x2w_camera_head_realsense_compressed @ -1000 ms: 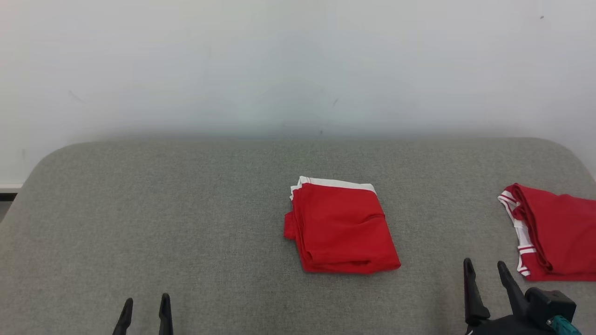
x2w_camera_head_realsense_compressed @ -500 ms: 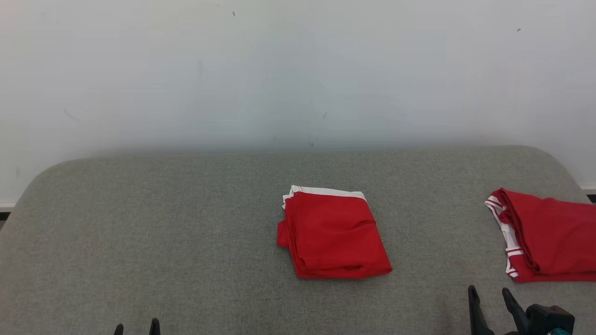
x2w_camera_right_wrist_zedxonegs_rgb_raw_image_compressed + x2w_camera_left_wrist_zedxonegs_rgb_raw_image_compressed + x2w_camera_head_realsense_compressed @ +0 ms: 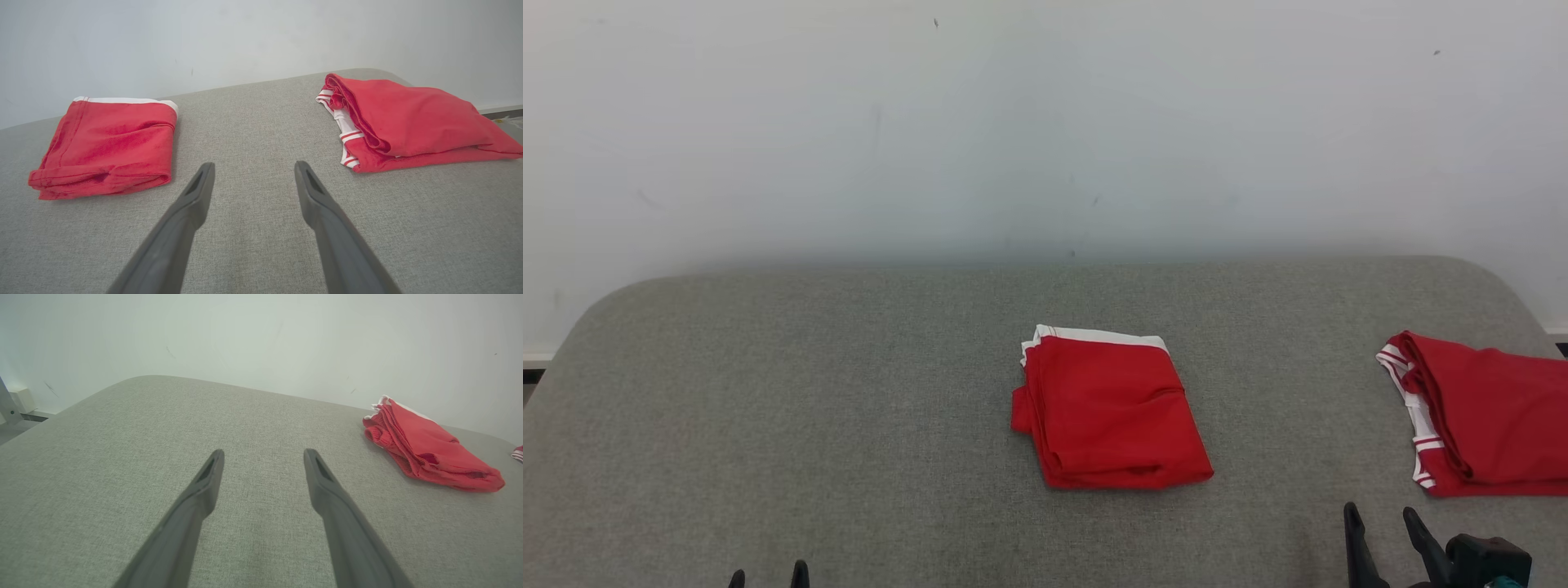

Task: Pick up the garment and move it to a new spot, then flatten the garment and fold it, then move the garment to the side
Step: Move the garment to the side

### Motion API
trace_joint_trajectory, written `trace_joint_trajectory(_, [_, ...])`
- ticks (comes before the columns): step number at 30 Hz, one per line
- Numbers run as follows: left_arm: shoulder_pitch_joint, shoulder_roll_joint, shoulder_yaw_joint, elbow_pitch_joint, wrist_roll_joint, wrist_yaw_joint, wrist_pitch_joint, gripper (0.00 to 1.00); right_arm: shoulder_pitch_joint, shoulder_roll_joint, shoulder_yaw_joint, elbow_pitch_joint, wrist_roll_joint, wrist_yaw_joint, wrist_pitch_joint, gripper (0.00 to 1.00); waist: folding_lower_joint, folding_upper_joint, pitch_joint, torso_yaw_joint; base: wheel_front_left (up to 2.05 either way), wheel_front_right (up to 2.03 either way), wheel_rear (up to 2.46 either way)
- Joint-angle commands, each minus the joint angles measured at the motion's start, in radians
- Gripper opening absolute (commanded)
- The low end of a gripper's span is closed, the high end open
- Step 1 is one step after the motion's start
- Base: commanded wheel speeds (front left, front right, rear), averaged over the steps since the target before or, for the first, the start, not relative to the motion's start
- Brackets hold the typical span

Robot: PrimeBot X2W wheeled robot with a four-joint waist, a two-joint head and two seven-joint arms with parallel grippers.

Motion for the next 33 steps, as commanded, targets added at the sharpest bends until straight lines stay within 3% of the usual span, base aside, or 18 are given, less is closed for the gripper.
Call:
trace_joint_trajectory(1, [0.002, -0.005, 0.001, 0.000, 0.011, -0.003, -0.003, 1.00, 0.011, 0.001, -0.002, 0.003, 0.010, -0.002, -0.003, 1.00, -0.0001, 0.0000, -0.001, 0.004, 0.00, 0.00, 0.00])
trace_joint_trajectory(9, [-0.001, -0.003, -0.001, -0.006, 0.022, -0.003, -0.003, 1.00, -0.040, 0.001, 0.050, -0.013, 0.101, -0.002, 0.056, 1.00, -0.0001, 0.0000, 0.003, 0.041, 0.00, 0.00, 0.00])
trace_joint_trajectory(11, [-0.003, -0.003, -0.009, -0.005, 0.024, -0.003, -0.003, 1.00, -0.068, 0.000, 0.064, -0.012, 0.114, -0.002, 0.145, 1.00, -0.0001, 0.0000, 0.008, 0.064, 0.00, 0.00, 0.00])
trace_joint_trajectory(14, [-0.008, -0.003, -0.016, -0.007, 0.024, -0.001, -0.003, 1.00, -0.146, -0.004, 0.077, 0.013, 0.074, -0.002, 0.364, 1.00, -0.0001, 0.0000, 0.019, 0.104, 0.00, 0.00, 0.00])
trace_joint_trajectory(20, [-0.024, 0.001, -0.061, -0.015, 0.030, -0.002, 0.010, 1.00, -0.410, -0.001, -0.098, 0.110, -0.039, -0.002, 0.677, 1.00, -0.0001, 0.0000, 0.085, 0.234, 0.00, 0.00, 0.00])
trace_joint_trajectory(26, [-0.058, -0.003, -0.111, -0.025, 0.019, -0.006, 0.008, 1.00, -0.544, 0.001, -0.245, 0.250, -0.134, -0.002, 0.723, 1.00, -0.0001, 0.0000, 0.153, 0.342, 0.00, 0.00, 0.00])
trace_joint_trajectory(33, [-0.079, -0.008, -0.136, -0.050, 0.006, -0.007, 0.000, 1.00, -0.622, 0.000, -0.308, 0.351, -0.285, -0.002, 0.701, 1.00, -0.0001, 0.0000, 0.220, 0.388, 0.00, 0.00, 0.00])
